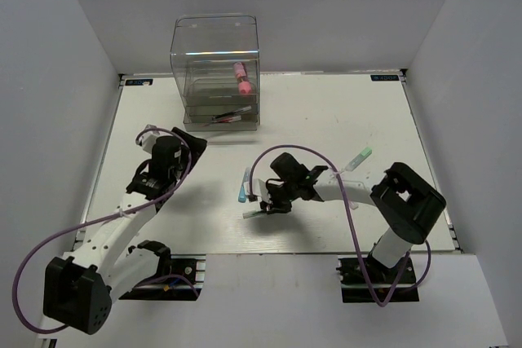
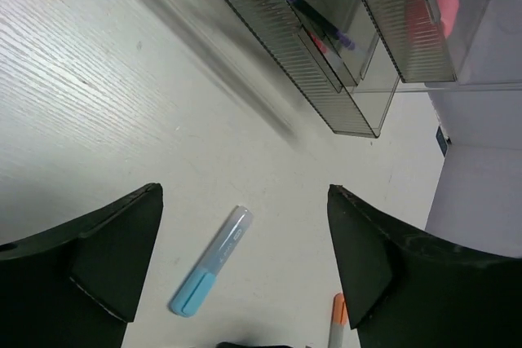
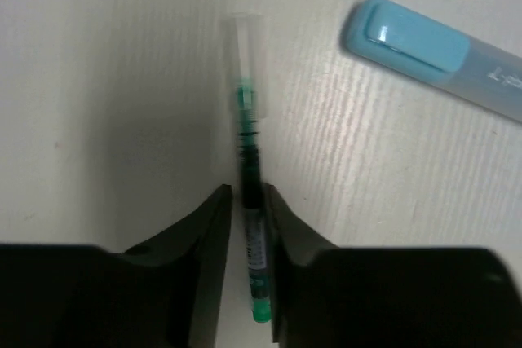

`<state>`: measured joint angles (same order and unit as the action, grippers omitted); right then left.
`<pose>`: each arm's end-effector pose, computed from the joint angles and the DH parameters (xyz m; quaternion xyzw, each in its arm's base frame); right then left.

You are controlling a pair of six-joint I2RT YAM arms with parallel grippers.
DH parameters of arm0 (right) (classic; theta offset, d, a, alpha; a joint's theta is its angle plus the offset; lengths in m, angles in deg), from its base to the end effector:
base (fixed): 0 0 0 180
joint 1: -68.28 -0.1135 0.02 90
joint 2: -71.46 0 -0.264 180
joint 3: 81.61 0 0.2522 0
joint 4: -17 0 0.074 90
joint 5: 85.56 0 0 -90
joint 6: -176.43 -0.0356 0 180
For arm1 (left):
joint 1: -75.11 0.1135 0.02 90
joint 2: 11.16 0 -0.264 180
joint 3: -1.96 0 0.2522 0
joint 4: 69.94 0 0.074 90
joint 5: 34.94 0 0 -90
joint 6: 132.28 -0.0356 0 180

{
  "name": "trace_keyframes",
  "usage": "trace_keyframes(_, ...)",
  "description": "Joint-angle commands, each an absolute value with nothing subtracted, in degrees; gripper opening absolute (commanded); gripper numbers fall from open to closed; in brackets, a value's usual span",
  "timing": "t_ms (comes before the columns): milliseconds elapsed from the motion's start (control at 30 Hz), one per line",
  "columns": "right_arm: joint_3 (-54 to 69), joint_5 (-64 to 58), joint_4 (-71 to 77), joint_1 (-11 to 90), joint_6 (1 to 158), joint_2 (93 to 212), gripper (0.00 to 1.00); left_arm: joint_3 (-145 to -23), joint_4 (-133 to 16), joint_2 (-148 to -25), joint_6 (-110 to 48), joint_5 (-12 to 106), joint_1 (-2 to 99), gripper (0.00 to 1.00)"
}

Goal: Sort the stationery into containers
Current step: Grab a piece of stationery with the right arm, then place the stationery into the container

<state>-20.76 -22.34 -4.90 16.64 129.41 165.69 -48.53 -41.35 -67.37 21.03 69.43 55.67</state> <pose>0.1800 0.2533 0.1511 -0.7293 0.5788 0.2423 0.2727 0.2045 -0.0628 0.2466 -0.3819 0.7919 -0.2233 0.4208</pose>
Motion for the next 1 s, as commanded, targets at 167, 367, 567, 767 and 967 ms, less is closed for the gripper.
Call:
trace_keyframes(167, -23.82, -12.78, -3.08, 16.16, 130.01, 163.48, 0.00, -43.44, -43.50, -63.46, 24.16, 71.41, 55.87, 0.91)
trace_keyframes(367, -22.15, -14.27, -4.67, 17.91, 132.57, 155.14, 0.00, -38.44, -52.29, -65.21, 24.78, 66.58, 56.39, 0.85)
trace_keyframes(567, -15.47, -10.94, 2.28, 20.72, 133.45, 153.10, 0.00, -37.81, -57.76, -70.66, 24.78, 62.88, 56.39, 0.85)
trace_keyframes(767, -0.56, -9.09, 7.37, 23.36, 136.00, 165.13, 0.00, -36.67, -65.75, -75.76, 25.31, 59.81, 56.39, 0.71)
trace_keyframes(967, 14.02, -9.53, 7.38, 24.94, 140.56, 176.81, 0.00, -36.67, -69.97, -80.25, 26.36, 57.35, 57.45, 0.55)
